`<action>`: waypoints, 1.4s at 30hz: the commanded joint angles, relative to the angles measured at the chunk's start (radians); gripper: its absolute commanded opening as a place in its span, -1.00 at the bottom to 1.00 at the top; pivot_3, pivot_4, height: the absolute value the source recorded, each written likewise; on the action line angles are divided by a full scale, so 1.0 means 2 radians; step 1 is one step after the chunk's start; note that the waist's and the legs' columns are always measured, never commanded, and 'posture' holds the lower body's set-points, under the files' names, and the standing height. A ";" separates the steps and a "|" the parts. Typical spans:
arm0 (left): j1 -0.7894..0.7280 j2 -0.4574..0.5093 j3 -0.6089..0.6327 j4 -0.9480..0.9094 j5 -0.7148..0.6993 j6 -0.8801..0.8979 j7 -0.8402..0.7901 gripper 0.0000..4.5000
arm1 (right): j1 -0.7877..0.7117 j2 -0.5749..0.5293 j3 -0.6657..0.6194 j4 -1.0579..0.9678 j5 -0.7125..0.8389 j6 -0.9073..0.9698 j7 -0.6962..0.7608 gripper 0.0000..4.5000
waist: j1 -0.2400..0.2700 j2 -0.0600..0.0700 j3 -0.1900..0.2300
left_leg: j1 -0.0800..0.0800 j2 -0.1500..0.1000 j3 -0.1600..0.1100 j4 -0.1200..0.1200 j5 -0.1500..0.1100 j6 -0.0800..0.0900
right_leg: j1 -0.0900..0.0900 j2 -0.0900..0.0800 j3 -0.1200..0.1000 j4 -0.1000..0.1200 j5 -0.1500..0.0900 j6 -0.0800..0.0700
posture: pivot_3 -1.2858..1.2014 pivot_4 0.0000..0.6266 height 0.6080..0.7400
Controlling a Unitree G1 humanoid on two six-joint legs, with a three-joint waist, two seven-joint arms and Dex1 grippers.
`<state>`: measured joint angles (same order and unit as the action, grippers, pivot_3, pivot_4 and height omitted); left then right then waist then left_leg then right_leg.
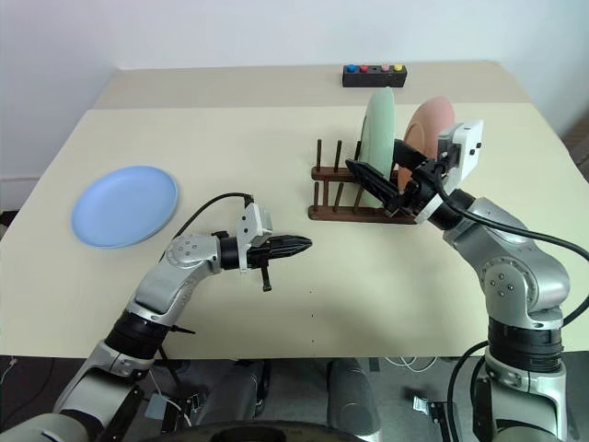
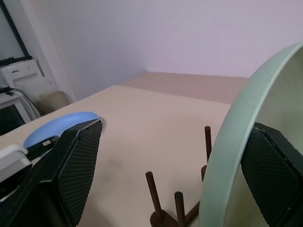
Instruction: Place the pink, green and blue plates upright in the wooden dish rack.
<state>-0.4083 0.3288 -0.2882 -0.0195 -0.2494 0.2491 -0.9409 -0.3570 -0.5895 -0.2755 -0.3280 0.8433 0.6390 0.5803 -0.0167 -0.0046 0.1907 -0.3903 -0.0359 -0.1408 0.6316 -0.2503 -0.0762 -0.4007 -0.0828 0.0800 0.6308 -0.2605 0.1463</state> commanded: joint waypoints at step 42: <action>-0.093 0.193 0.234 0.011 0.013 0.257 0.214 0.98 | -0.015 -0.135 0.167 -0.128 -0.251 -0.206 0.157 1.00 | -0.001 -0.004 0.002 | 0.000 0.000 0.000 0.000 0.000 0.000 | -0.001 0.000 0.000 0.000 0.000 0.000 | 0.03 -0.52 1.00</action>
<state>-0.5623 0.6801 0.1368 0.0052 -0.2380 0.7087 -0.5320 -0.3708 -0.8688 0.0604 -0.5814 0.3527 0.2538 0.8865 -0.0186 -0.0128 0.1951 -0.3913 -0.0355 -0.1414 0.6314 -0.2502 -0.0765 -0.4024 -0.0825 0.0791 0.6310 -0.2606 0.1465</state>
